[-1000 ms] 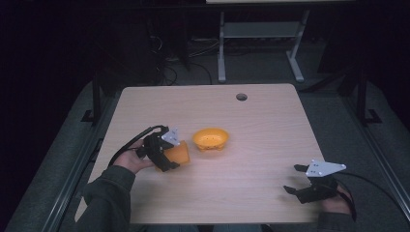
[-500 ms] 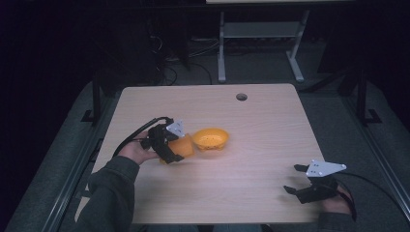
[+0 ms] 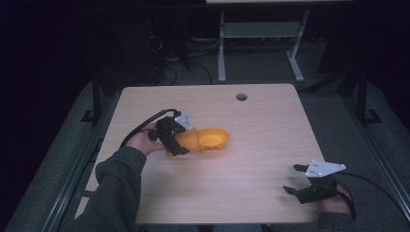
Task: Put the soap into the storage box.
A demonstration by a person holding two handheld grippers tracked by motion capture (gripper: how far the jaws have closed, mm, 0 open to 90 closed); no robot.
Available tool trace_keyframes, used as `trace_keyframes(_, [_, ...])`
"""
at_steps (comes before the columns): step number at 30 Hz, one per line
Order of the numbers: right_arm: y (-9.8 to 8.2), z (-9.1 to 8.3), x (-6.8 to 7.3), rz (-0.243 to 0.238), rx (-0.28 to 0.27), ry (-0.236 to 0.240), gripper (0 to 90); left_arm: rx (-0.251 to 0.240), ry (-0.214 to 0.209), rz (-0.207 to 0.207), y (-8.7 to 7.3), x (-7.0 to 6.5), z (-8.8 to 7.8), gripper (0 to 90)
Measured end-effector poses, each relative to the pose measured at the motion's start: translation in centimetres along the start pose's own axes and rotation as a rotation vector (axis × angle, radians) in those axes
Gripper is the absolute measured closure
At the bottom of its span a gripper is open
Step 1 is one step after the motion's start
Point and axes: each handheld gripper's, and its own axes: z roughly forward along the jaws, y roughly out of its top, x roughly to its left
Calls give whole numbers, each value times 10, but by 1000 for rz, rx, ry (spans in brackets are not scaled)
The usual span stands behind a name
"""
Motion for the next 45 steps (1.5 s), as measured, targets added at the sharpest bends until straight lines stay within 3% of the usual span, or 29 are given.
trace_keyframes(7, [-1, -1, 0, 1, -8, -3, 140, 14, -16, 26, 14, 8, 7, 211])
trace_keyframes(13, [-1, -1, -1, 0, -10, -7, 140, 2, -37, 25, 21, 15, 12, 211])
trace_keyframes(17, [0, -1, 0, -5, -7, -6, 140, 30, -45, 32, 25, 20, 19, 211])
trace_keyframes(29, [0, -3, 1, -6, -15, -9, 140, 47, -53, 62, 48, 32, 31, 211])
trace_keyframes(45, [0, -4, 0, -14, -15, -11, 140, 58, -72, 56, 57, 39, 40, 213])
